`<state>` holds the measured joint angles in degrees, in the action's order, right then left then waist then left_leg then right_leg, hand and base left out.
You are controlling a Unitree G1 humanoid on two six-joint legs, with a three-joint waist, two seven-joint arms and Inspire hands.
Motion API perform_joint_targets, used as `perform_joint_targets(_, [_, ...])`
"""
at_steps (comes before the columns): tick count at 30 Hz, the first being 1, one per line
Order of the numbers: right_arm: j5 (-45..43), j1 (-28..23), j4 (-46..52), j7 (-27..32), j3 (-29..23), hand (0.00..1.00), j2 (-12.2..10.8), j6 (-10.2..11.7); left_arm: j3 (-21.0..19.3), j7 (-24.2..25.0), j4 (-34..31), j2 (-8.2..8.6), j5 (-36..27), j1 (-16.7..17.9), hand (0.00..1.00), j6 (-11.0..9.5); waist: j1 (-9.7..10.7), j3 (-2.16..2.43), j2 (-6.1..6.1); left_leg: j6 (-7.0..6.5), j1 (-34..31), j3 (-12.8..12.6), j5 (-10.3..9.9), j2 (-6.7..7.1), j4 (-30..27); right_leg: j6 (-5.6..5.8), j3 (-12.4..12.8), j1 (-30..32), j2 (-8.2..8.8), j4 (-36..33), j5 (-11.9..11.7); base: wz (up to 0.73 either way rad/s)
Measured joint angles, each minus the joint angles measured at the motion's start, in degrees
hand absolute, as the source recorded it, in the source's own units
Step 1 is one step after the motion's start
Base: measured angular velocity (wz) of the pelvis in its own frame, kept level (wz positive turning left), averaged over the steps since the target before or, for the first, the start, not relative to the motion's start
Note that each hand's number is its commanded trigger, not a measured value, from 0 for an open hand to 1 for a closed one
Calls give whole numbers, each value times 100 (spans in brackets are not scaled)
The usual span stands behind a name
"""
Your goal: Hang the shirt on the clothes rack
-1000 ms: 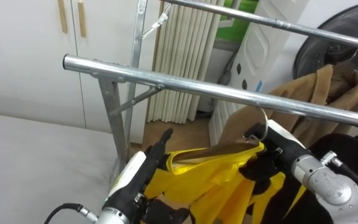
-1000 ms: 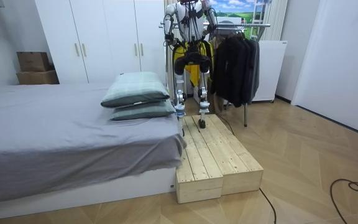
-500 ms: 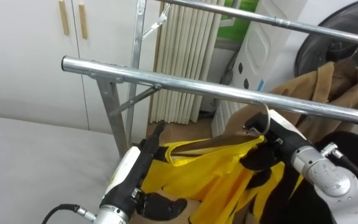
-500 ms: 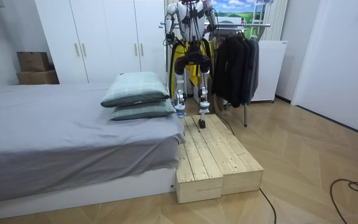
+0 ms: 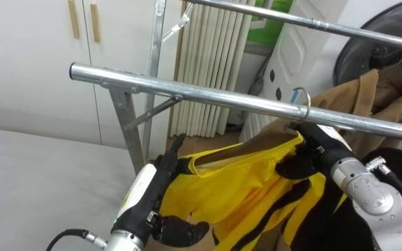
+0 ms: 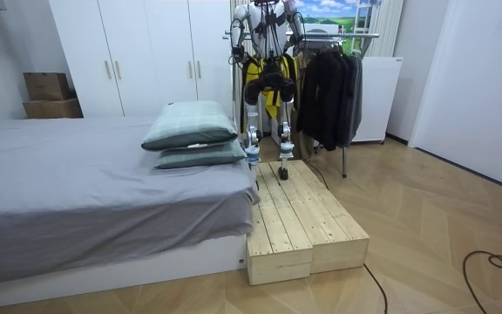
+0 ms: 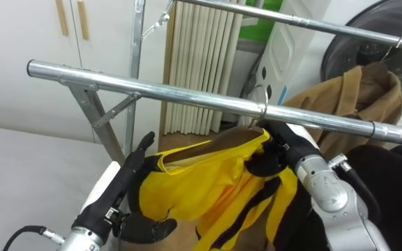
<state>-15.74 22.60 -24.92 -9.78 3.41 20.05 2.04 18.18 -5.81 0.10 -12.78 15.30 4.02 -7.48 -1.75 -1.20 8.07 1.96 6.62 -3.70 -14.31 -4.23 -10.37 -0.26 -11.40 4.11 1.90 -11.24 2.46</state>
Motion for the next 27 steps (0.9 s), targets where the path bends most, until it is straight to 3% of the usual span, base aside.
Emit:
perform_joint_targets(17, [22,118,1,49,3,100,56,2,-14,-20,6,-79,-1,14,0,-2,14,-10,18,0,3,-14,0,-1,64,17,-8,5,-3,38,16,0])
perform_joint_targets(23, [649,119,-421,-100,3,100,56,-12,-108,-20,1,-10,9,-10,0,-3,26,-8,29,0,-2,-2,0,-11,70,17,-84,-11,9,47,16,4])
perform_joint_targets(27, [895,150,-624,-252,1,100,56,-28,-165,-13,1,-16,2,-10,0,-2,146,-11,58,0,-1,72,4,-14,64,16,-146,-56,14,59,18,7])
